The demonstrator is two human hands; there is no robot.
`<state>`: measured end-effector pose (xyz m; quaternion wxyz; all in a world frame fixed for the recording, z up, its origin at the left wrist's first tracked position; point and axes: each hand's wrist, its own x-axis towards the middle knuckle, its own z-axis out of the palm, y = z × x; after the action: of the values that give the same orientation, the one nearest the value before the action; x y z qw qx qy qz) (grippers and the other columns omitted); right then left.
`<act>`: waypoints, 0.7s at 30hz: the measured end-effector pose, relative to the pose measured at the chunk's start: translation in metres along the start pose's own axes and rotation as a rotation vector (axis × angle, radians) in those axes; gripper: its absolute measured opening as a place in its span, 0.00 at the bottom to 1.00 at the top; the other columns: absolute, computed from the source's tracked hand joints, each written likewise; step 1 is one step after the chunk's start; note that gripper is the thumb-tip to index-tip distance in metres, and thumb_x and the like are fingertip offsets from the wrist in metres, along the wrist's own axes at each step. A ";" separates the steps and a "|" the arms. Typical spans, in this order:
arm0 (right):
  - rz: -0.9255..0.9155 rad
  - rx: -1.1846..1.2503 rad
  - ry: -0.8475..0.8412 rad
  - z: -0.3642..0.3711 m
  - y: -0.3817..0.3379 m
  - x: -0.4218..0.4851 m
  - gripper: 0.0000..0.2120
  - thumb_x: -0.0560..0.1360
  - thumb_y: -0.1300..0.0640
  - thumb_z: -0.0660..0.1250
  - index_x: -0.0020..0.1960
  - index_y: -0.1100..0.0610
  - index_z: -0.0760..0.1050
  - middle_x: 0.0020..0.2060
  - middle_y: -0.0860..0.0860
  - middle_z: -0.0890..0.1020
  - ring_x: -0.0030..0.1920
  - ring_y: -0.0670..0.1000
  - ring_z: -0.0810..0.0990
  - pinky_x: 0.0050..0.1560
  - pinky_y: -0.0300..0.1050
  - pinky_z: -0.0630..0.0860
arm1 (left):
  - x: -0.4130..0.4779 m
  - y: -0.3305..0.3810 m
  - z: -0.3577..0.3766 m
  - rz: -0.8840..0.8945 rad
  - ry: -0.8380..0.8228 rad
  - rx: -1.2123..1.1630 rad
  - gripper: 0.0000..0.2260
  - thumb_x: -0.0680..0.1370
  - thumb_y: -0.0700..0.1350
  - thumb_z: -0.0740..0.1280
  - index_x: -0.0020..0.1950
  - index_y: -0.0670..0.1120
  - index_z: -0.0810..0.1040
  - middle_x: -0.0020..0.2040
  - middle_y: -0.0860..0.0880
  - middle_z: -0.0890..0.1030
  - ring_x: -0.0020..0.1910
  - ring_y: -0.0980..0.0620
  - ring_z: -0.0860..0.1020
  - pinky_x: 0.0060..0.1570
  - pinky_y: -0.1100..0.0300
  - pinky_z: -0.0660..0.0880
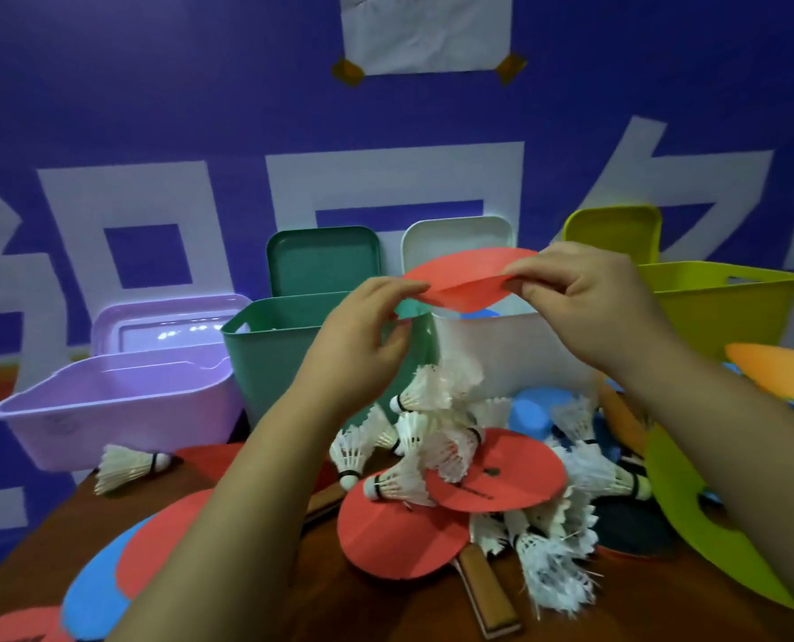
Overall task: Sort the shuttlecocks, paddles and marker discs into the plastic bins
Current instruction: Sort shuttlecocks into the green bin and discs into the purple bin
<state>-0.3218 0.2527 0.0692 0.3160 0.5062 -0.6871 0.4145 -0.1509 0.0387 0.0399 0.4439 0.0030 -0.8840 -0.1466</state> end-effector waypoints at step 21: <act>0.416 -0.298 -0.102 0.040 0.109 0.016 0.16 0.82 0.51 0.62 0.63 0.46 0.85 0.62 0.49 0.83 0.63 0.57 0.79 0.65 0.53 0.77 | 0.062 -0.033 0.081 -0.119 -0.433 0.310 0.27 0.78 0.49 0.71 0.78 0.56 0.71 0.77 0.54 0.72 0.75 0.51 0.70 0.74 0.56 0.65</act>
<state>-0.4317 0.2255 0.0374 0.2601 0.3219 -0.8449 0.3390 -0.2565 0.0198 0.0343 0.2292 0.0913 -0.9685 -0.0326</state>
